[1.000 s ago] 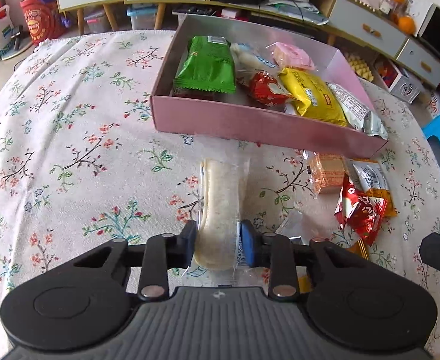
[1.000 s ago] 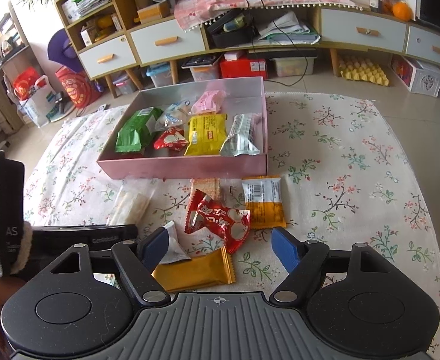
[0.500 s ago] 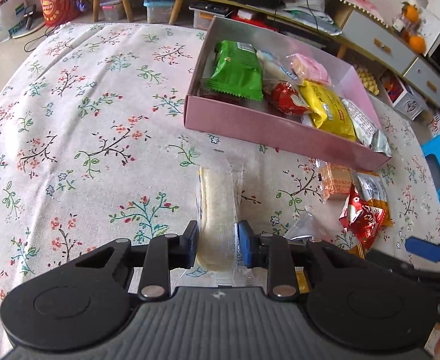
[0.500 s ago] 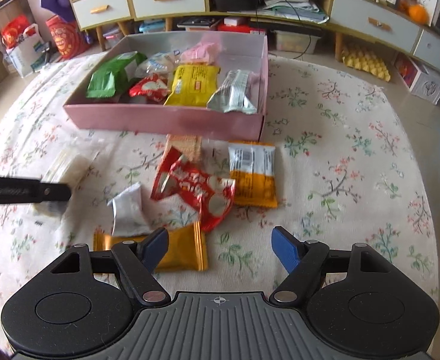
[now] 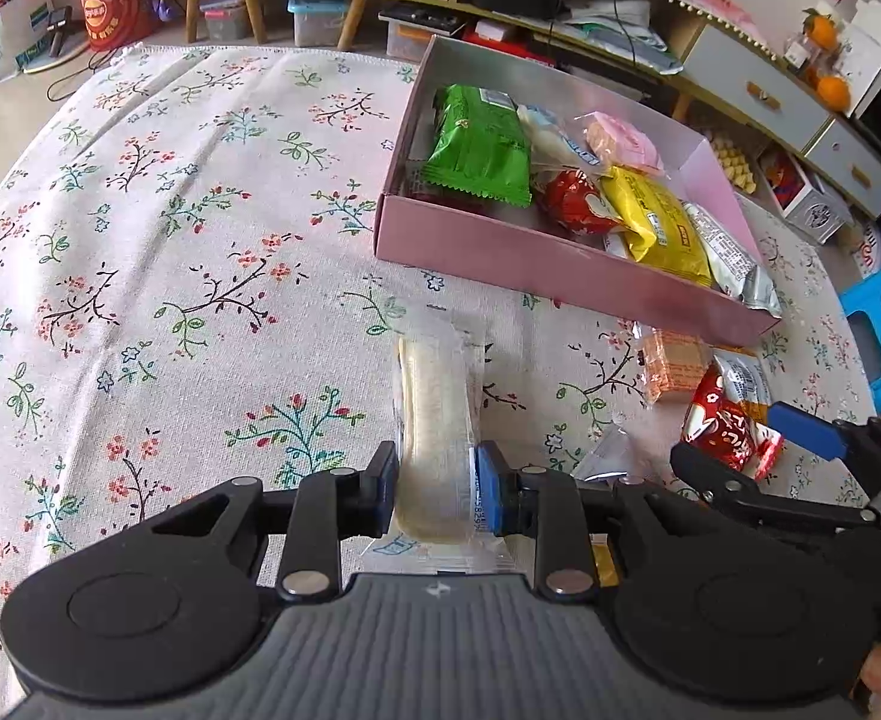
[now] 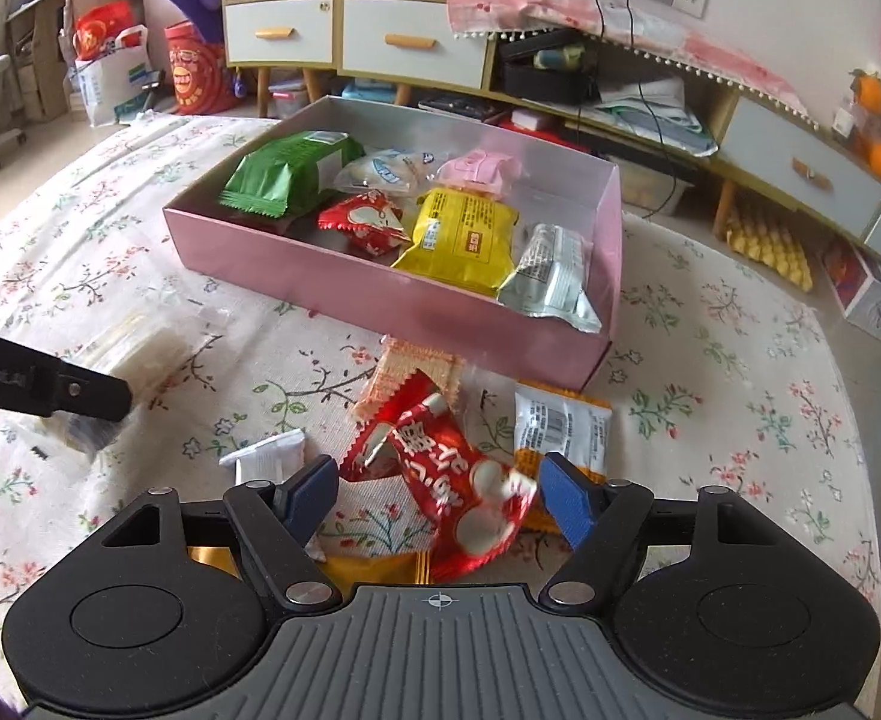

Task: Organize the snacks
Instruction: 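Hold the white roll with the left gripper while the right gripper grasps the red candy bag, then carry both packets over the pink box and lower them inside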

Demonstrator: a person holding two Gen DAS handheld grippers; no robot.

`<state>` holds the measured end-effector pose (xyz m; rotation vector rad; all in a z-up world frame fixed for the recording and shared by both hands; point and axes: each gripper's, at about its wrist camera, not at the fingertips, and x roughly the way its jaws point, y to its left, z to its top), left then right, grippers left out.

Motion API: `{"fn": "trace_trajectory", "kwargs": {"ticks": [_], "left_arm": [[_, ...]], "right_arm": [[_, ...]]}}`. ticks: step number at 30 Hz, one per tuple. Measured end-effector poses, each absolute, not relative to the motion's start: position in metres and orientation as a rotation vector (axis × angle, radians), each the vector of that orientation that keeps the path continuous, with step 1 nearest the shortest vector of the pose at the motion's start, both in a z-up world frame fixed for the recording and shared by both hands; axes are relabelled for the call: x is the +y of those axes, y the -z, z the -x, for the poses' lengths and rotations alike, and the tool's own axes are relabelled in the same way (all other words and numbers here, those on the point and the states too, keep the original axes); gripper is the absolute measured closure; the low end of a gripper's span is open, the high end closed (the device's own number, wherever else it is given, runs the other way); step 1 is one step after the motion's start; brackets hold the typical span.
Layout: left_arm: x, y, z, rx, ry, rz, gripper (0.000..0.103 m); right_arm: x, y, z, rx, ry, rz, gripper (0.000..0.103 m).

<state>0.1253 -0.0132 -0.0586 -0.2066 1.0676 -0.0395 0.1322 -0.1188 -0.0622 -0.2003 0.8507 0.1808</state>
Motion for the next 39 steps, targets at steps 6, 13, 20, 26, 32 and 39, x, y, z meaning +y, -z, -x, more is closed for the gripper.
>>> {"fn": "trace_trajectory", "kwargs": {"ticks": [6,13,20,26,32,39], "left_arm": [[-0.011,0.058,-0.126,1.068,0.038,0.212,0.078],[-0.01,0.057,-0.126,1.065,0.036,0.209,0.078],[-0.011,0.055,-0.126,1.06,0.036,0.213,0.078],[-0.011,0.053,-0.127,1.054,0.036,0.218,0.078],[-0.012,0.048,-0.125,1.036,0.043,0.219,0.079],[-0.015,0.041,-0.124,1.001,0.063,0.214,0.079]], "right_arm": [[-0.115,0.07,-0.137,0.927,-0.202,0.185,0.076],[-0.118,0.065,-0.135,0.947,-0.183,0.107,0.08],[-0.122,0.052,-0.131,0.928,-0.176,0.027,0.08],[-0.13,0.042,-0.129,0.909,-0.157,-0.053,0.08],[-0.135,0.031,-0.126,0.878,-0.155,-0.099,0.08],[-0.141,0.02,-0.124,0.846,-0.15,-0.143,0.08]]}}
